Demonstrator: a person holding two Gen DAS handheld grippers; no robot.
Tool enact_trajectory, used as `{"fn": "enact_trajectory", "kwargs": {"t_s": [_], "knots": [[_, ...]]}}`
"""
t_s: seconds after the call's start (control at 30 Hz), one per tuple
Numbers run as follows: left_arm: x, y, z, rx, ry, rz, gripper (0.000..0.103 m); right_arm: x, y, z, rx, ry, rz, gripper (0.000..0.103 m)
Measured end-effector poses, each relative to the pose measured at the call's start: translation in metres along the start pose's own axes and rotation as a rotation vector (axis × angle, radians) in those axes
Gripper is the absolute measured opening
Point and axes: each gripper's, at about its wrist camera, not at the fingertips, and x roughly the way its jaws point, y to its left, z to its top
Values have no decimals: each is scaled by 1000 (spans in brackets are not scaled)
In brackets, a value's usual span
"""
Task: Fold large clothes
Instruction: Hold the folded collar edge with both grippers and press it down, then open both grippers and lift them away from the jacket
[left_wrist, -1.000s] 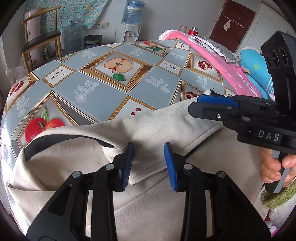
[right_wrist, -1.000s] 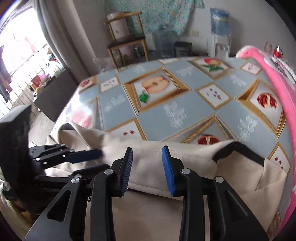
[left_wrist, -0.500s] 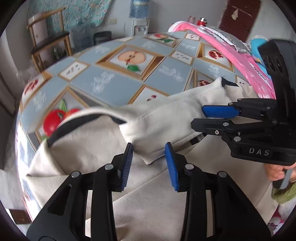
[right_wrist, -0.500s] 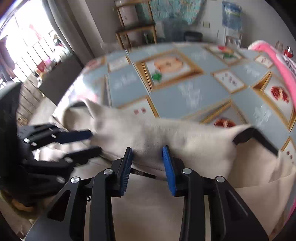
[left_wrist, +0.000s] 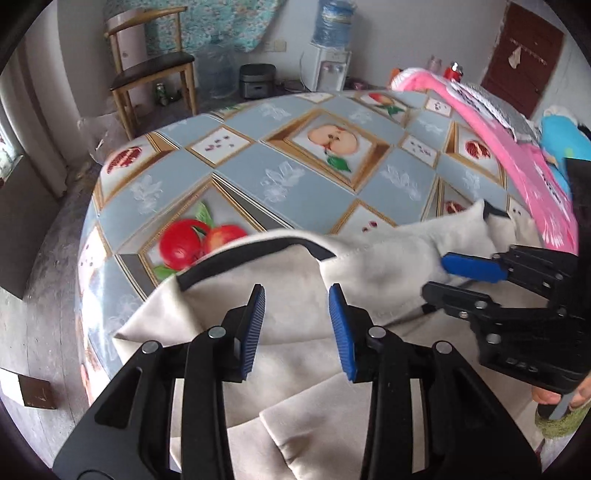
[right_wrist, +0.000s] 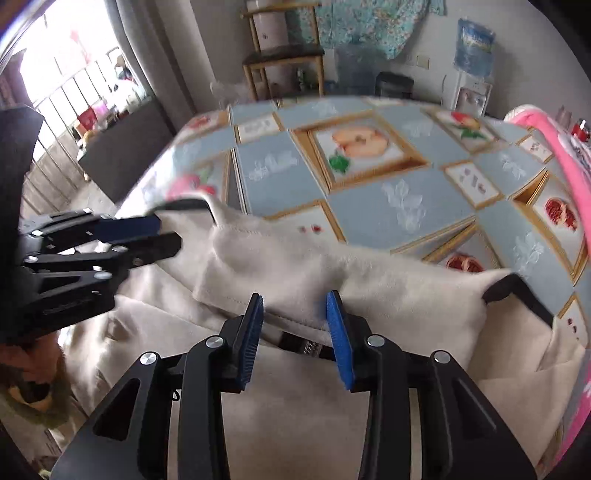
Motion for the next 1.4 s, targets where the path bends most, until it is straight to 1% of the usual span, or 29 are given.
{"fn": "enact_trajectory", "kwargs": {"t_s": [0.1, 0.17, 0.2, 0.23, 0.27, 0.33, 0.4, 0.43, 0.47, 0.5, 0.53, 0.57, 0.63, 0.73, 0.8, 0.9, 0.93, 0.97, 1.0, 1.07, 1.13, 1.2, 1.27, 1.33, 1.4], "knots": [[6, 3, 4, -18, 20, 33, 35, -6, 8, 6, -1, -37, 56, 36], [13, 7, 4, -53, 51, 53, 35, 10, 13, 6, -4, 2, 89, 36], [16, 9, 4, -69, 66, 57, 35, 26, 14, 2, 1, 52, 95, 36], [19, 11, 3, -82, 81, 59, 35, 38, 14, -3, 0, 78, 79, 36], [21, 13, 2, -90, 92, 57, 35, 35, 17, -4, -20, 48, 75, 36], [19, 15, 0, -91, 94, 50, 35, 23, 17, -3, 5, 56, 93, 36], [14, 18, 0, -98, 90, 59, 35, 7, 18, -2, 11, 36, 104, 36], [9, 19, 0, -103, 88, 61, 35, -3, 19, -2, 16, 24, 94, 36], [0, 19, 1, -104, 81, 54, 36, -12, 18, -2, 22, 12, 86, 42], [-7, 18, 1, -100, 71, 52, 38, -24, 17, -2, 31, -6, 81, 48], [-17, 17, 1, -91, 54, 54, 47, -33, 16, -3, 38, -24, 73, 59], [-29, 16, 0, -77, 31, 58, 51, -48, 14, -6, 50, -49, 61, 65], [-50, 12, -3, -49, -4, 60, 65, -64, 10, -12, 67, -75, 54, 69], [-76, 7, -13, -18, -30, 67, 75, -94, 5, -27, 96, -112, 38, 71], [-92, 5, -26, -5, -38, 79, 81, -110, 2, -42, 117, -131, 29, 71], [-113, 2, -51, 8, -44, 118, 81, -132, 2, -69, 137, -143, 4, 71], [-119, 1, -61, 10, -46, 130, 82, -137, 3, -78, 141, -137, -18, 72], [-125, 0, -70, 9, -50, 139, 83, -144, 5, -91, 144, -127, -64, 74], [-131, 0, -82, 7, -57, 146, 83, -148, 6, -100, 145, -124, -93, 75], [-140, -2, -107, 7, -63, 158, 84, -155, 7, -120, 159, -126, -126, 76], [-145, -5, -137, 11, -52, 179, 85, -158, 6, -143, 193, -114, -134, 76], [-145, -7, -164, 6, -29, 185, 85, -157, 8, -167, 223, -90, -124, 76], [-148, -8, -189, -11, -25, 203, 85, -155, 13, -189, 241, -65, -118, 76], [-154, -8, -217, -25, -58, 275, 85, -155, 19, -203, 244, -51, -131, 76], [-159, -7, -238, -43, -80, 289, 85, -158, 26, -215, 228, -52, -161, 76]]}}
